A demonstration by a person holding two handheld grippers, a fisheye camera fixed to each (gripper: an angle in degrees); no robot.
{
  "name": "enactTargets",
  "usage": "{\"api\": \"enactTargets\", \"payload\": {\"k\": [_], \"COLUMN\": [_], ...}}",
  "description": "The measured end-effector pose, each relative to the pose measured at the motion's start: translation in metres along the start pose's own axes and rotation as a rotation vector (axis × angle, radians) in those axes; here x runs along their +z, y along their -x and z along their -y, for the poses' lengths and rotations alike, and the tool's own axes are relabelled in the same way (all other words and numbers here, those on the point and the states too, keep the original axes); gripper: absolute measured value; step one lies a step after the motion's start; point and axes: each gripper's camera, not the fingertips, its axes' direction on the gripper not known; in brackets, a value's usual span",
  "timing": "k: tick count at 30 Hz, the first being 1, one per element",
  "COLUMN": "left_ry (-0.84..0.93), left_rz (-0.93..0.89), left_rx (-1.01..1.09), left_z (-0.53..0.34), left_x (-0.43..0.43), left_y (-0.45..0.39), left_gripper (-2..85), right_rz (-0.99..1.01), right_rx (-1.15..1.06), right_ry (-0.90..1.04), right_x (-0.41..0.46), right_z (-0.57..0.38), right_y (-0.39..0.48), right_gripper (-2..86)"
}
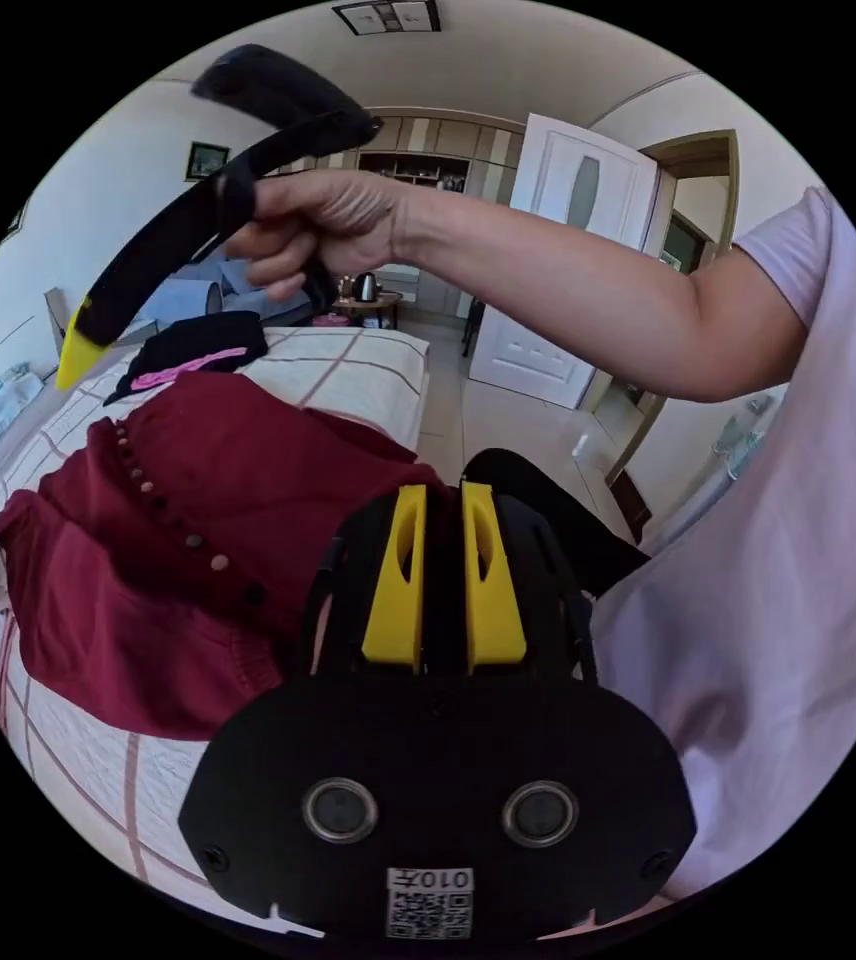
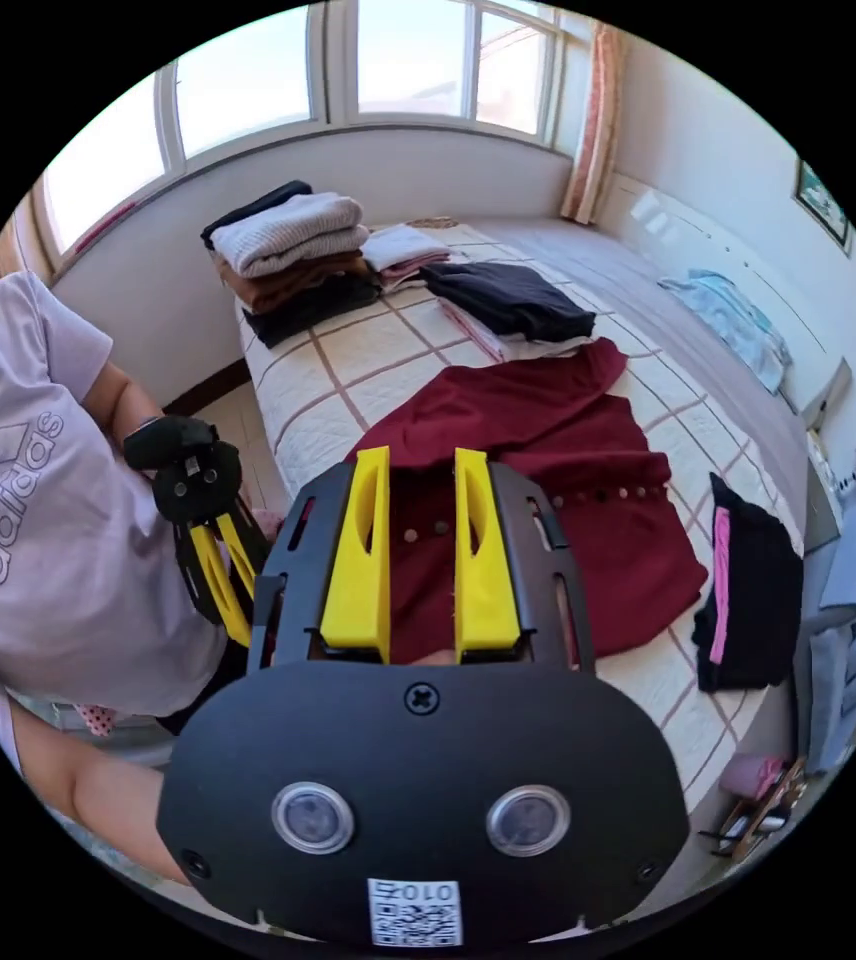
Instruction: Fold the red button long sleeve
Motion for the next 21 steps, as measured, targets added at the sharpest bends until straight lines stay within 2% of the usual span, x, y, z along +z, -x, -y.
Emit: {"api": "enactTargets", "payload": {"k": [3, 5, 7, 9, 11, 15, 17, 20, 21], "left_ry": [-0.023, -0.092, -0.01, 0.085, 0.144, 0.372, 0.404, 0.506, 0.63], "left_rz": [-0.007, 0.123, 0.376, 0.479, 0.53, 0.642, 0.591, 0.263, 0.131], "left_rx": [0.011, 0.04, 0.077, 0.077, 0.148, 0.684, 0.85, 0.929, 0.942], "left_z": [-0.001, 0.001, 0.018, 0.034, 0.05, 0.088, 0.108, 0.16, 0.174], "left_x": [-0.01, -0.035, -0.059, -0.068, -0.069, -0.027, -0.014, 0.009, 0.027], "left_y": [-0.009, -0.016, -0.009, 0.009, 0.02, 0.014, 0.019, 0.031, 0.035], "left_gripper": [7.7, 8.1, 9.0, 9.7, 10.4, 12.1, 12.9, 13.4, 13.1], "right_rz": [-0.181, -0.334, -0.416, -0.443, -0.362, -0.266, -0.217, -0.167, -0.157], "right_rx": [0.106, 0.17, 0.235, 0.33, 0.446, 0.535, 0.54, 0.548, 0.55], "right_ry": [-0.067, -0.046, -0.032, -0.043, -0.055, -0.054, -0.064, -0.088, -0.095], "right_x": [-0.023, -0.023, -0.017, -0.011, -0.002, 0.014, 0.021, 0.018, 0.016], "right_z": [-0.077, -0.136, -0.175, -0.208, -0.236, -0.252, -0.255, -0.257, -0.257], "right_y": [0.014, 0.04, 0.06, 0.074, 0.081, 0.085, 0.083, 0.073, 0.07], "right_gripper": [10.9, 11.2, 11.2, 10.9, 10.8, 10.9, 11.0, 11.2, 11.2]}}
